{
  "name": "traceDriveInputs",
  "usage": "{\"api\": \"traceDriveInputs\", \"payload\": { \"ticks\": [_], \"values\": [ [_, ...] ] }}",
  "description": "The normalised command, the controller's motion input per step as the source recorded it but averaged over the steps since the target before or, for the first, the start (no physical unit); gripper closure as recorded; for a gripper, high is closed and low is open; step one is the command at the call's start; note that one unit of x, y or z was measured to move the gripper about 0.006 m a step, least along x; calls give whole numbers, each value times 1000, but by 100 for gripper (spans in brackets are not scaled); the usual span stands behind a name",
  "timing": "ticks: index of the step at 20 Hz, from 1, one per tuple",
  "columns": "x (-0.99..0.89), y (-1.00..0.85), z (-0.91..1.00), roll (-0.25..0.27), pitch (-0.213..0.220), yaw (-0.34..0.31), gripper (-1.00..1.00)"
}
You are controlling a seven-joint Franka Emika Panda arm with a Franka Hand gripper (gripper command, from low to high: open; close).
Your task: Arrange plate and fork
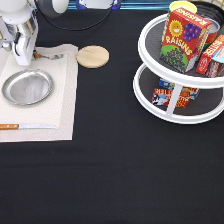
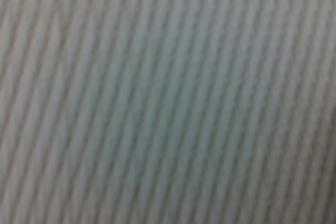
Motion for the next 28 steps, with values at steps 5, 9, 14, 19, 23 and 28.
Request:
{"api": "traceDriveInputs", "payload": {
  "ticks": [5, 9, 14, 19, 23, 28],
  "values": [
    [363, -1, -66, 20, 17, 114, -100],
    [212, 14, -145, -27, 65, -28, -100],
    [95, -70, -190, -1, 64, -182, -100],
    [-297, 0, -88, 0, 81, -180, -100],
    [-281, 3, 32, 0, 75, -112, -100],
    [-234, 71, 488, 9, 69, -64, -100]
  ]
}}
